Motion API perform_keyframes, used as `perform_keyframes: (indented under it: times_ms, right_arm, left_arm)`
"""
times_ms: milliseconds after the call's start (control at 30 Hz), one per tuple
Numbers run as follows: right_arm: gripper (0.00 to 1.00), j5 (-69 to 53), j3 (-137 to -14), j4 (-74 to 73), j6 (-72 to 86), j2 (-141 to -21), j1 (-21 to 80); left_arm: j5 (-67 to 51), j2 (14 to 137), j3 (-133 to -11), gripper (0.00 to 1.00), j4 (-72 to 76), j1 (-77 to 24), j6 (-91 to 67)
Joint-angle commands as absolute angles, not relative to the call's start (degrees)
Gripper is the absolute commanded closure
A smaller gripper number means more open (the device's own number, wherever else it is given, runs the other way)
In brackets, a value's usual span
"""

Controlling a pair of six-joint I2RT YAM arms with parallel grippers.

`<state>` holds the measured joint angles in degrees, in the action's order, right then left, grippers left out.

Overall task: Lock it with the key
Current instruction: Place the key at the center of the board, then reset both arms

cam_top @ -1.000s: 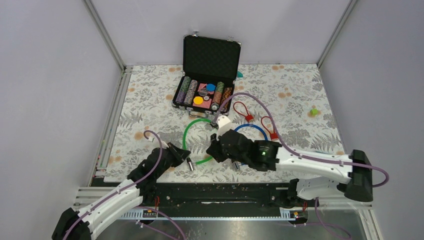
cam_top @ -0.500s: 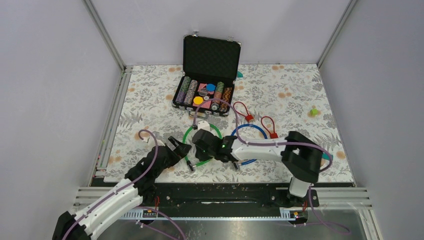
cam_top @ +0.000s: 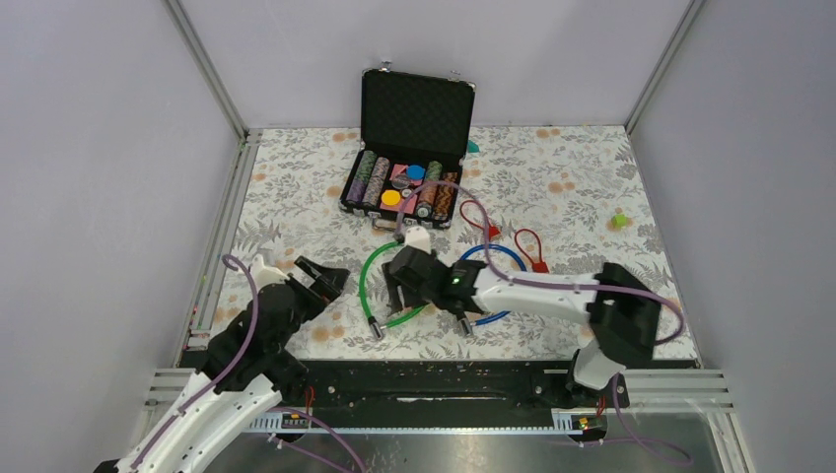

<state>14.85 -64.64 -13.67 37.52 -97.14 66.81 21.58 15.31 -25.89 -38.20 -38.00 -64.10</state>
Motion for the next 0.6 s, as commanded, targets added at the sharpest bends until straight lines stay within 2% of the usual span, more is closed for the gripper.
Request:
perform_keyframes:
  times_ms: [0, 300, 400, 467, 567]
  right_arm:
    - [0.23, 25.7, -62.7, -19.1, 35.2, -84.7, 64.7]
    - [0.16, 46.2, -57.0, -28.0, 28.9, -56.3, 63.5]
    - [0.10, 51.9, -54.5, -28.3, 24.7, -45.9, 63.5]
    - [0.01, 55.3, -53.8, -28.4, 21.4, -39.4, 63.5]
    - [0.01, 61.1, -54.6, -31.0, 19.6, -31.9, 63.5]
  left_arm:
    - [24.0, 12.7, -33.5, 0.01, -45.5, -37.9, -60.2]
    - [25.6, 7.5, -49.3, 0.01, -55.4, -37.8, -50.8]
    - [26.9, 5.7, -53.6, 0.01, -59.0, -37.9, -48.6]
    - [27.8, 4.1, -56.4, 0.01, -60.9, -37.9, -47.2]
    - [29.2, 1.3, -59.8, 0.01, -62.7, -37.8, -45.4]
